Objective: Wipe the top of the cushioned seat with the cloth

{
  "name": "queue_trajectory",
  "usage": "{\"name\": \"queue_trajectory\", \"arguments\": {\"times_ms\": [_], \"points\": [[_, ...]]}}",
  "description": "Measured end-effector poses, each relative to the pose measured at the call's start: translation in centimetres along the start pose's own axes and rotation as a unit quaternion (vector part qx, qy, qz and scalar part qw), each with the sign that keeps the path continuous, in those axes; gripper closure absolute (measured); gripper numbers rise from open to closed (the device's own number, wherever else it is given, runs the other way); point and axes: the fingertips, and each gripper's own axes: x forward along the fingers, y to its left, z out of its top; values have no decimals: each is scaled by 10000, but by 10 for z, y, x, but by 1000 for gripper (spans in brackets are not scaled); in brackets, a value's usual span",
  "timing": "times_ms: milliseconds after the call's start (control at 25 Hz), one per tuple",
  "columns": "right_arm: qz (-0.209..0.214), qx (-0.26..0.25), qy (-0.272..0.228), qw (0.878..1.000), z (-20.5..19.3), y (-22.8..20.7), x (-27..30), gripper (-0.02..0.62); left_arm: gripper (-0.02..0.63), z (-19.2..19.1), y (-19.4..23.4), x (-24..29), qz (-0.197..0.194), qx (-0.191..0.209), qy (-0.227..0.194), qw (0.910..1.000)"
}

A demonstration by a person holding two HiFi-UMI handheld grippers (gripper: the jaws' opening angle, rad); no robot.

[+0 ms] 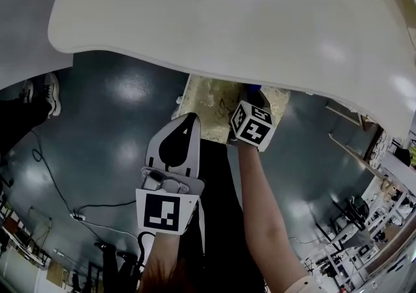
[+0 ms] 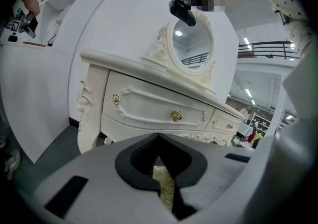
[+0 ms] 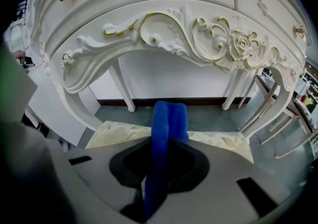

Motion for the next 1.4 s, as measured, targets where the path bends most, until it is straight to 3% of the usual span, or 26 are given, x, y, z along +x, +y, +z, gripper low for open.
{"name": "queue_trajectory", "arguments": {"times_ms": [1400], "points": [[418, -268, -18, 9988, 12, 77, 14, 534, 607, 7, 47, -23, 403, -191, -158, 9989]]}}
